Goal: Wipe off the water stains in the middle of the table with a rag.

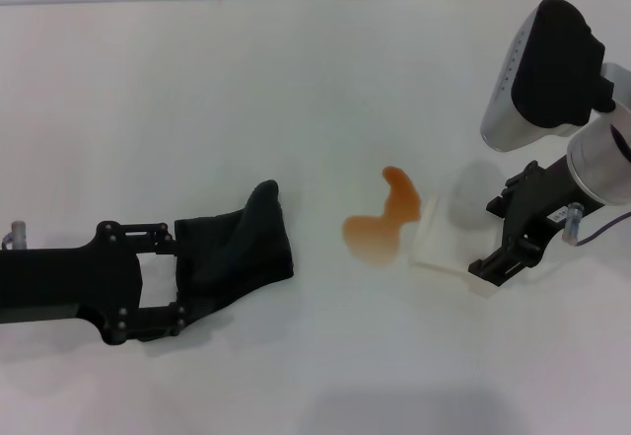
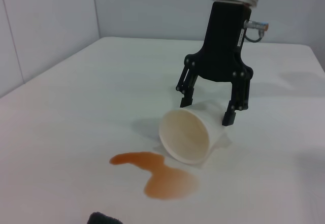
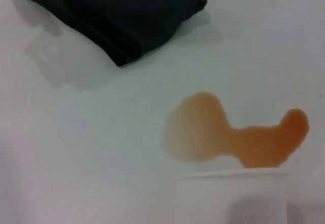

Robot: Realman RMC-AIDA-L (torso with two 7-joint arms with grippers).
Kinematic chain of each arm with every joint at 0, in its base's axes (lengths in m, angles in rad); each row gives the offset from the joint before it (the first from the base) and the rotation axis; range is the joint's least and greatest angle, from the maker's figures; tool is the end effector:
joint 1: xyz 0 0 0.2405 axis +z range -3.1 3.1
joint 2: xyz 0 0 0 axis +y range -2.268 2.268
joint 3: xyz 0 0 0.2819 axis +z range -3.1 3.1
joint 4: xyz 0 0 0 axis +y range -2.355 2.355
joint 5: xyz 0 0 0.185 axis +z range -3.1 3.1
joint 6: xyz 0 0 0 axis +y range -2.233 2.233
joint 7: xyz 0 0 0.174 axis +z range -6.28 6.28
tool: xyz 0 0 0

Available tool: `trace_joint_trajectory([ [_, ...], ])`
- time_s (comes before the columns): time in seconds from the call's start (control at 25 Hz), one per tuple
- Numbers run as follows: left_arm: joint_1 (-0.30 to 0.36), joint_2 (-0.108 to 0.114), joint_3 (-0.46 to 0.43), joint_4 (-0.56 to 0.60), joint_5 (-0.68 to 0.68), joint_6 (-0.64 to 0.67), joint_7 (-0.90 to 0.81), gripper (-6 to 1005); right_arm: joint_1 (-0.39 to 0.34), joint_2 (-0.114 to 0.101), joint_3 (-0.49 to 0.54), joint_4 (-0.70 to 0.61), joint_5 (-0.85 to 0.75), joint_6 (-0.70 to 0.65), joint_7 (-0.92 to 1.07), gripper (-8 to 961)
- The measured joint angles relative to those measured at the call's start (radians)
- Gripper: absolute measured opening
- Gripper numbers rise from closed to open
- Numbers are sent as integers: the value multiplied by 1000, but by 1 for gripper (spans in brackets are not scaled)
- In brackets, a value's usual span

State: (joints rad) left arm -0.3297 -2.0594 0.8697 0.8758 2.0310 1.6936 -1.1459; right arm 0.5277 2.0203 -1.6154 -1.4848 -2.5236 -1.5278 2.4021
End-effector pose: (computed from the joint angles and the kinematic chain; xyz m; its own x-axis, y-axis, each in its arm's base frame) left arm -0.2905 0.2667 -0.0294 0.9454 0.1015 0.3098 0.1585 -0.9735 -0.1647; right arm 0.2132 0.3267 -0.0484 0.8615 -0.3622 0.3559 -0.2462 -0.9109 -0.3311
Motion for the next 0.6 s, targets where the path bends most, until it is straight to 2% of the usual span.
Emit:
trace_joint_trajectory([
  [0.6,-8,2,0,-2,0,-2,0,647,8,0,-2,32,-2,25,3,825],
])
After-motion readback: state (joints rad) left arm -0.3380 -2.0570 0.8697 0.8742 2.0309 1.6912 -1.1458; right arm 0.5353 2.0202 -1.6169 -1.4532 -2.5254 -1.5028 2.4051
